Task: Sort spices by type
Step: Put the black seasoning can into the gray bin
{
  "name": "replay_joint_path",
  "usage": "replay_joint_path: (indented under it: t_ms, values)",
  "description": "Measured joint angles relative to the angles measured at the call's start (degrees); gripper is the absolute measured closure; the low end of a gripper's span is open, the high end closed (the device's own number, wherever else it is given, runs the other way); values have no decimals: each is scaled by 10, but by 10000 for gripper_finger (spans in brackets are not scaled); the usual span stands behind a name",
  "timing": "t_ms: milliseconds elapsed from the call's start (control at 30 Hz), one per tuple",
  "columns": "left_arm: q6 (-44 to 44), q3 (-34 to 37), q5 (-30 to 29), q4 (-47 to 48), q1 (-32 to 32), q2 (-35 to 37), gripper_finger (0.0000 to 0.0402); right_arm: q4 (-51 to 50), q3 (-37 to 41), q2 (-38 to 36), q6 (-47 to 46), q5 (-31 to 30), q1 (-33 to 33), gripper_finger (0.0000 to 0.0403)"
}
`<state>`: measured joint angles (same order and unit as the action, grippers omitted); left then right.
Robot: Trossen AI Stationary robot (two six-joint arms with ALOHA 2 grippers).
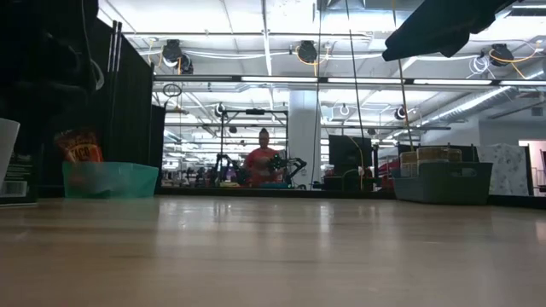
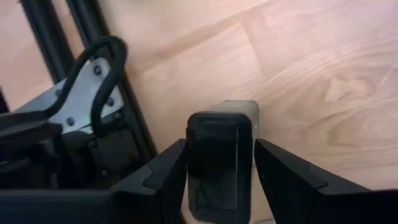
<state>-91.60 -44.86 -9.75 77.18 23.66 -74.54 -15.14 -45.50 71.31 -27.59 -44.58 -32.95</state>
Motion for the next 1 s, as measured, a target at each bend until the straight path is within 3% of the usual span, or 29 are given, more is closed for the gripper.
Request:
replay_joint_path:
  t_ms: [333, 533, 733, 1000]
  values:
    - [21, 1, -10, -52, 1, 0, 216, 0, 0, 0, 0, 0, 0, 243]
    - [39, 0, -16, -62, 1, 0, 266, -1, 0, 0, 0, 0, 0, 243]
    - [52, 0, -23, -62, 1, 0, 268, -2, 0, 0, 0, 0, 0, 243]
    - [56, -73, -64, 46, 1, 2, 268, -2, 0, 0, 0, -1, 0, 243]
